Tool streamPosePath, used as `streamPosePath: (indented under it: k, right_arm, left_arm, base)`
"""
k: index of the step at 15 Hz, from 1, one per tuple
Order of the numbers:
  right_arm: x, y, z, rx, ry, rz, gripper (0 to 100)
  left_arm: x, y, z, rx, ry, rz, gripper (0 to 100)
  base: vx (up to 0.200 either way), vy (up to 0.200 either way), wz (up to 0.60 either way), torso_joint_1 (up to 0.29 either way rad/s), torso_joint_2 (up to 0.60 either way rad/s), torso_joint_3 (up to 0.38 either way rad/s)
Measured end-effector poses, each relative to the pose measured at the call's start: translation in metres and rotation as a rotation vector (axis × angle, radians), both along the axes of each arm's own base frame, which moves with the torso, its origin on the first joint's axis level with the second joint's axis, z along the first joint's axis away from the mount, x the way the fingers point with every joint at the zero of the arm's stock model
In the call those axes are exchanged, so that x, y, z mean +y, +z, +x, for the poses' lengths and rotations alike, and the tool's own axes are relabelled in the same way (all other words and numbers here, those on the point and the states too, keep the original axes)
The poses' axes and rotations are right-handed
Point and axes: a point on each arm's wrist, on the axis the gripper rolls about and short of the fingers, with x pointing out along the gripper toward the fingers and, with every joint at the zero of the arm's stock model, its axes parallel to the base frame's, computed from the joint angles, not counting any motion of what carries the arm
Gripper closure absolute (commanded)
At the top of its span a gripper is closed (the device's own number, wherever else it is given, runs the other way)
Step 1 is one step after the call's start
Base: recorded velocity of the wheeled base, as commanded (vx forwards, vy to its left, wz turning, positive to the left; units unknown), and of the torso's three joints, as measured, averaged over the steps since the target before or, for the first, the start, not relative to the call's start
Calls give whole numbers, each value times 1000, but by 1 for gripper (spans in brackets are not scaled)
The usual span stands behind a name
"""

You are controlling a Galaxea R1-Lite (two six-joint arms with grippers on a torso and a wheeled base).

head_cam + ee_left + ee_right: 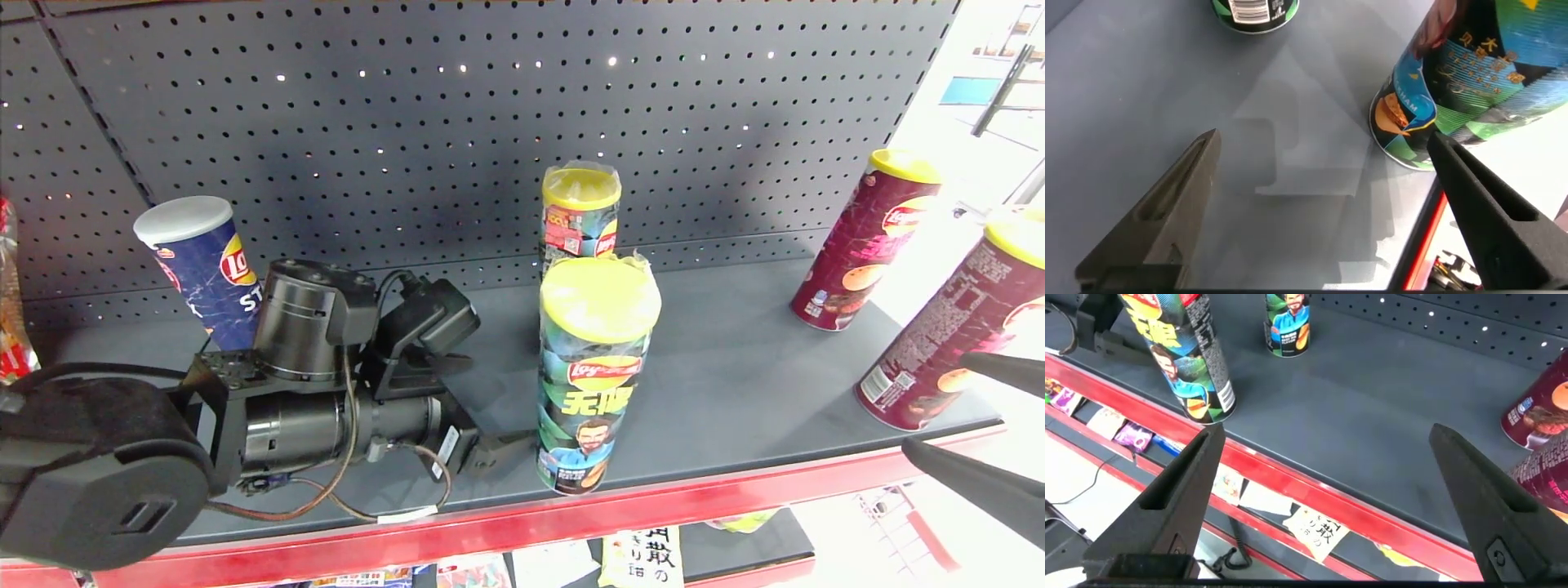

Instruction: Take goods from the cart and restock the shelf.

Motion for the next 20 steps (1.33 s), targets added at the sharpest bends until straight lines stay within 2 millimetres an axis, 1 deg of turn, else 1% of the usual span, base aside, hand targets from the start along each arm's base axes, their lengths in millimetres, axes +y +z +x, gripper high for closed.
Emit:
streamPosePath:
  k: [9,12,14,16,17,19,20]
  right_arm:
    - [-1,0,0,1,-10,1,0]
    - [-2,-4,1,12,-31,-8,0]
    - [-4,-9,1,21,-62,-18,0]
    - [-10,-19,-4,20,-138,-43,0]
    - [-14,-25,-9,16,-195,-52,0]
    - [-24,-32,-19,2,-307,-39,0]
    - [-28,-34,-23,-8,-351,-30,0]
  left_arm:
    - [-1,-2,-2,6,-2,4,0]
    - [7,2,-2,-4,26,0,0]
    - [21,11,-9,-32,63,-15,0]
    - [41,20,-26,-68,134,-11,0]
    - [54,25,-40,-95,187,-7,0]
    - [89,37,-77,-161,331,-2,0]
    - [107,40,-98,-185,396,1,0]
  base:
    - [0,0,0,0,0,0]
    - [0,0,0,0,0,0]
    - [0,0,0,0,0,0]
    - [0,0,0,0,0,0]
    - [0,0,0,0,0,0]
    - [0,0,0,0,0,0]
    - [0,0,0,0,0,0]
